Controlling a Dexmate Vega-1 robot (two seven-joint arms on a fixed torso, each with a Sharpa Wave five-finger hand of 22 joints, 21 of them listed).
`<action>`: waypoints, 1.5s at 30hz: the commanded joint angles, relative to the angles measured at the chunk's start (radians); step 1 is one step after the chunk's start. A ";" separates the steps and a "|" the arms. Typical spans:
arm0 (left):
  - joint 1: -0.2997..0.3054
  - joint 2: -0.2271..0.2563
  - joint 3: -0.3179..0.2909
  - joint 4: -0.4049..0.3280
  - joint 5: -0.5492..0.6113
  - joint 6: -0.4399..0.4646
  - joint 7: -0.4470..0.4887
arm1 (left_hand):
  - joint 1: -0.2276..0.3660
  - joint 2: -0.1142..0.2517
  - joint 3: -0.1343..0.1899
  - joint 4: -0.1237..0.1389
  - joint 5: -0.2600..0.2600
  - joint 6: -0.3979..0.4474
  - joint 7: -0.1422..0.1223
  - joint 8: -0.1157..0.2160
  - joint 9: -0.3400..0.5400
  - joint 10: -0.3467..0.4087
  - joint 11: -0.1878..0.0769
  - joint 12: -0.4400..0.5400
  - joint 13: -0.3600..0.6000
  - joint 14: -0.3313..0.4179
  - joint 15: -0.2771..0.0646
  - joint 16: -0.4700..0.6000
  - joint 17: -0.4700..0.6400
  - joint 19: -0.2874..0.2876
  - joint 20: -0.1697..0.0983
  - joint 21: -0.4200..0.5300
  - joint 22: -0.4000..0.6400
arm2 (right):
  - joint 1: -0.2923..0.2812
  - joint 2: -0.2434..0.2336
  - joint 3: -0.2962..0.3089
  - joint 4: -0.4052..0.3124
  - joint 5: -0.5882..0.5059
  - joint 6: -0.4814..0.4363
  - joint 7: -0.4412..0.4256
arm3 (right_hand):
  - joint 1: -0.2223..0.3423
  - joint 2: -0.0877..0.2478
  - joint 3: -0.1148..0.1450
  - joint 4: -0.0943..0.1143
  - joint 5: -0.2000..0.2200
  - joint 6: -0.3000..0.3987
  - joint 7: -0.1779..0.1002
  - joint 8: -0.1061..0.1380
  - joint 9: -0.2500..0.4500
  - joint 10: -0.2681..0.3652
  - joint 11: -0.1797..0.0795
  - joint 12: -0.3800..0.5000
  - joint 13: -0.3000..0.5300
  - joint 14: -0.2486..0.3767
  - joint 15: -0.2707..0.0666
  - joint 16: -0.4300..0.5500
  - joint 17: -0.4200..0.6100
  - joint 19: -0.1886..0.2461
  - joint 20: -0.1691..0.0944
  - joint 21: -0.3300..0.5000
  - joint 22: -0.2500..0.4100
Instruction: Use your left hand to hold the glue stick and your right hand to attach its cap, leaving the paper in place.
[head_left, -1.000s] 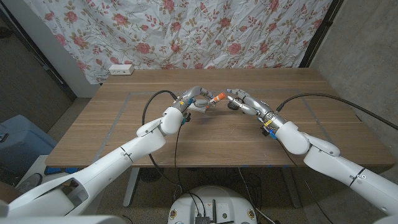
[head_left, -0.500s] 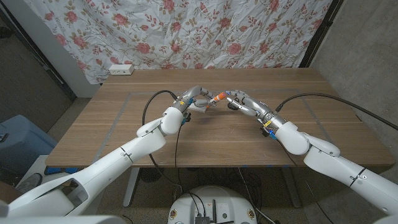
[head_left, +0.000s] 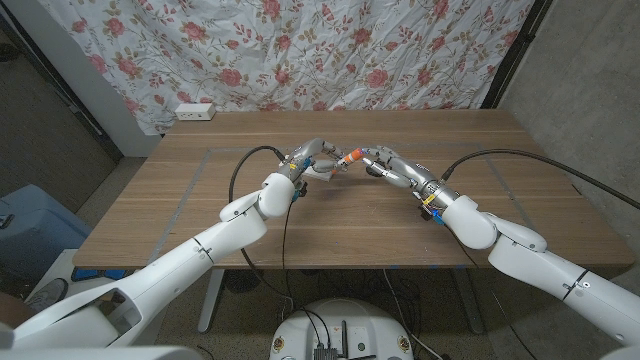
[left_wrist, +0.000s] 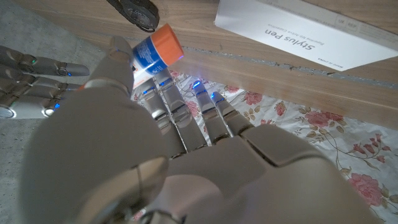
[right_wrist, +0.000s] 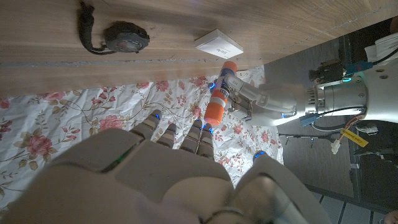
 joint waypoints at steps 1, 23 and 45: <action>0.018 0.007 -0.007 -0.021 -0.001 0.016 0.010 | -0.007 0.062 0.024 0.020 0.004 0.060 0.004 0.007 0.003 0.052 -0.048 0.008 0.004 -0.003 -0.156 0.004 0.003 0.001 -0.011 0.004 0.003 | -0.004 -0.006 -0.003 -0.015 -0.015 -0.011 0.008 | -0.011 0.022 -0.002 0.004 0.008 0.013 -0.003 0.012 0.002 0.009 -0.001 0.006 0.002 -0.002 0.010 0.011 0.001 0.001 0.002 0.007 0.003; 0.028 0.014 -0.011 -0.035 0.000 0.020 0.013 | 0.001 0.063 0.024 0.022 0.004 0.061 0.004 0.007 0.004 0.052 -0.048 0.009 0.005 -0.003 -0.156 0.005 0.004 0.002 -0.010 0.005 0.003 | -0.002 -0.015 -0.013 -0.044 -0.054 -0.049 0.023 | -0.055 0.032 -0.005 0.015 0.012 0.037 0.005 0.015 0.002 0.029 0.010 0.008 0.002 0.002 0.011 0.017 0.001 0.007 0.006 0.012 0.004; 0.028 0.015 -0.011 -0.041 0.014 0.023 0.019 | -0.001 0.064 0.016 0.029 0.002 0.093 -0.005 0.018 0.003 0.088 -0.047 0.020 0.006 0.019 -0.154 0.016 0.007 0.013 -0.012 0.007 0.003 | 0.008 -0.025 -0.031 -0.076 -0.127 -0.087 0.039 | -0.104 0.038 -0.009 0.022 0.015 0.062 0.000 0.018 0.003 0.044 0.005 0.007 0.003 0.005 0.004 0.022 0.003 0.011 0.007 0.015 0.004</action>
